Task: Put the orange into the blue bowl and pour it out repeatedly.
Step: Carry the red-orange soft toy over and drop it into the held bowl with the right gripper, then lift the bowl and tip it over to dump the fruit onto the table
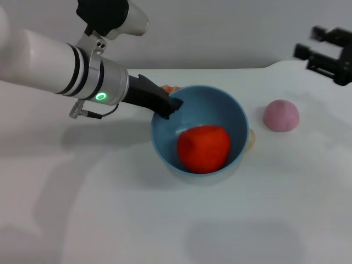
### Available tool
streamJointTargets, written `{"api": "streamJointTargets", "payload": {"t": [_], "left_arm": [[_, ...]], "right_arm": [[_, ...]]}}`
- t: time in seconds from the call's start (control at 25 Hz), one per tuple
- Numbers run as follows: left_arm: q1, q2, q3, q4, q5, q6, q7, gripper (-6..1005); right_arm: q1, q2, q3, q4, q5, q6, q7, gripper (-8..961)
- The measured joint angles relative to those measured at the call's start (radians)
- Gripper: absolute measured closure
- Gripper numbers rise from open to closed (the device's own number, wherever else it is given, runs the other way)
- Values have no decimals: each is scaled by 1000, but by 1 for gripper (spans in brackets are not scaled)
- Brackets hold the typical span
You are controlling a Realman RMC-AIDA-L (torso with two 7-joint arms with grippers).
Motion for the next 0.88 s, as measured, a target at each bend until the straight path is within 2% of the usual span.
{"api": "streamJointTargets", "payload": {"t": [0.12,0.32,0.48,0.56,0.68,0.88], "left_arm": [[1,-1,19,15,0,-38,23,999],[-11,-2,52,113,35,-86,30,1000],[-15,-4,125,177,143,-174,26,1000],[-16,-6,197,203,206,-237,24,1000],[13,-9,302,252,309,-359,5,1000],[54,-12,461,302,513,-544,-28,1000]], "right_arm": [[-48,0,31,123,157,44,-186,412],[-120,3,102,351,416,52,-425,333],[-133,3,136,451,478,59,-528,300],[-136,2,158,498,489,64,-617,300],[-141,1,191,558,491,69,-726,299],[-142,-2,219,605,492,78,-748,300]]}}
